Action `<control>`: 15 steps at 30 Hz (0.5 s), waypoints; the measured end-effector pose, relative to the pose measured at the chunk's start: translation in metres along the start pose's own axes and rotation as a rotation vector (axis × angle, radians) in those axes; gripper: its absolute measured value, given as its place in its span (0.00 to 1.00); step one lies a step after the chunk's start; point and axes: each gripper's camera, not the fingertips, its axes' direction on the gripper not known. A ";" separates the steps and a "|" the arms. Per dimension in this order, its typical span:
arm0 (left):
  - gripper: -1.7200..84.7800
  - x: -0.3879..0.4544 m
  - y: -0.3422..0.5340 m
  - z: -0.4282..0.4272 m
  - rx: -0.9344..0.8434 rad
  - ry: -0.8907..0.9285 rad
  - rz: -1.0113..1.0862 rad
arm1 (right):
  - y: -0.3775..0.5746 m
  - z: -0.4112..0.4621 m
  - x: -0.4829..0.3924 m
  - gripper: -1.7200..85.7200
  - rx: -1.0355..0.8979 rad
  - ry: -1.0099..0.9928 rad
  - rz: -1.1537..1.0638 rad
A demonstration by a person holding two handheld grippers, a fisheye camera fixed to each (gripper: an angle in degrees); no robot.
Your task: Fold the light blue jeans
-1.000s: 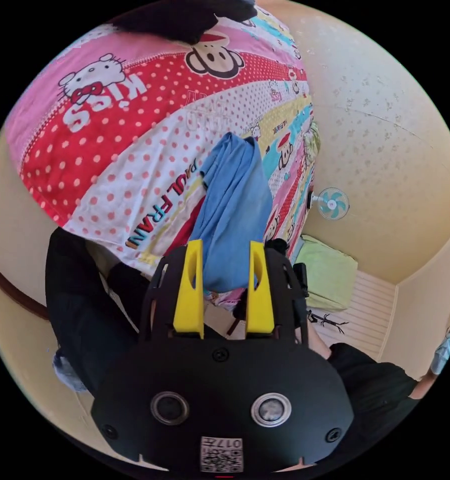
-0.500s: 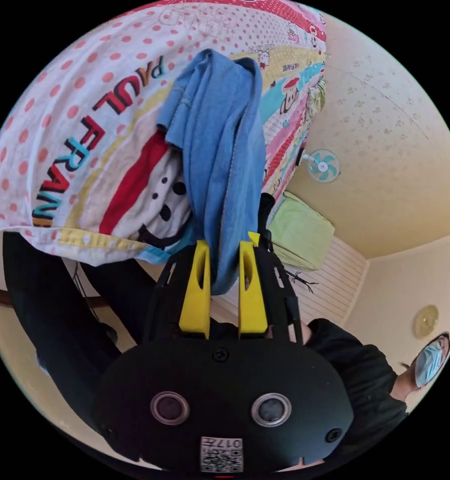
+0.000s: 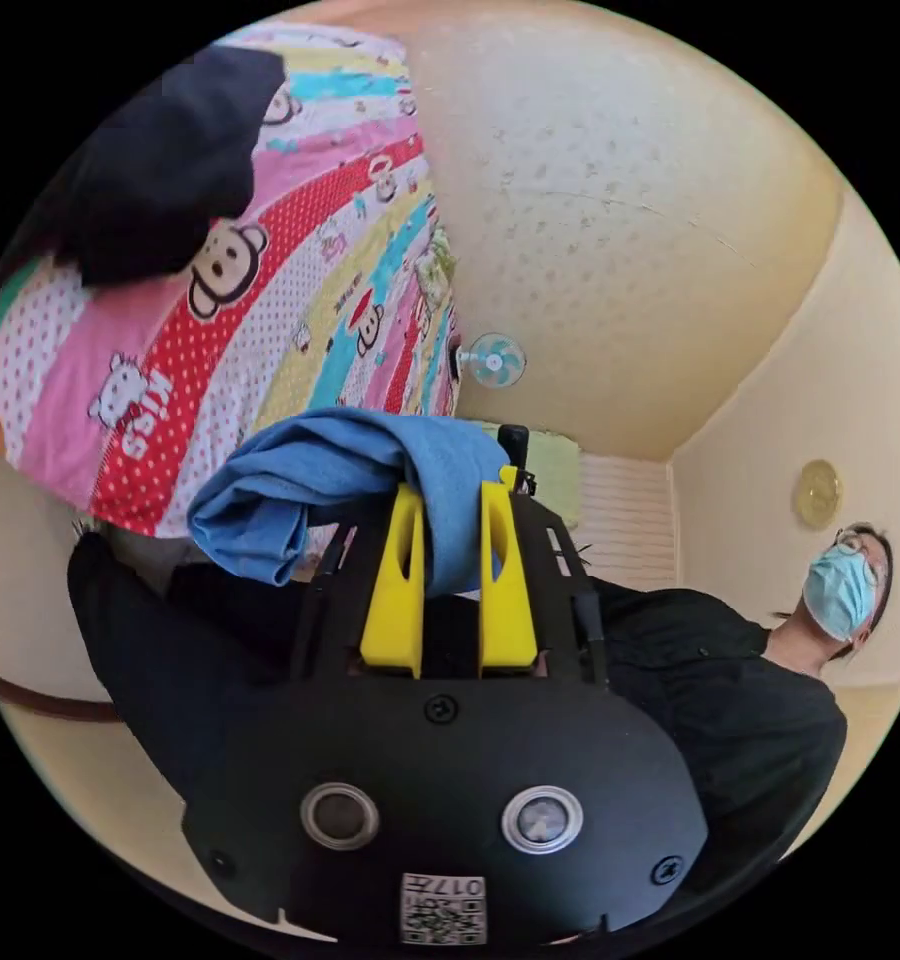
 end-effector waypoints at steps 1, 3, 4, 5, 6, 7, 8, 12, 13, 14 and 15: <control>0.12 0.012 -0.014 -0.027 0.059 -0.019 0.053 | -0.014 0.006 -0.008 0.11 -0.011 0.013 -0.035; 0.12 0.030 -0.036 -0.063 0.142 -0.064 0.132 | -0.070 0.029 -0.038 0.10 -0.044 0.075 -0.154; 0.12 0.042 -0.052 -0.085 0.191 -0.098 0.194 | -0.083 0.034 -0.044 0.10 -0.049 0.091 -0.182; 0.12 0.051 -0.068 -0.104 0.235 -0.118 0.250 | -0.107 0.044 -0.056 0.10 -0.054 0.121 -0.245; 0.12 0.053 -0.077 -0.113 0.254 -0.123 0.273 | -0.130 0.052 -0.063 0.10 -0.051 0.149 -0.296; 0.12 0.053 -0.095 -0.126 0.281 -0.132 0.308 | -0.141 0.054 -0.064 0.10 -0.039 0.166 -0.314; 0.12 0.045 -0.116 -0.134 0.287 -0.151 0.309 | -0.161 0.058 -0.062 0.11 -0.001 0.211 -0.333; 0.15 -0.037 -0.169 -0.138 0.208 -0.271 0.009 | -0.201 0.061 0.021 0.14 0.034 0.463 0.008; 0.15 -0.076 -0.171 -0.133 0.177 -0.292 -0.114 | -0.198 0.061 0.041 0.14 0.012 0.485 0.088; 0.15 -0.114 -0.165 -0.126 0.146 -0.296 -0.228 | -0.183 0.058 0.080 0.13 -0.043 0.518 0.248; 0.14 -0.131 -0.159 -0.124 0.137 -0.297 -0.279 | -0.157 0.050 0.112 0.12 -0.063 0.535 0.370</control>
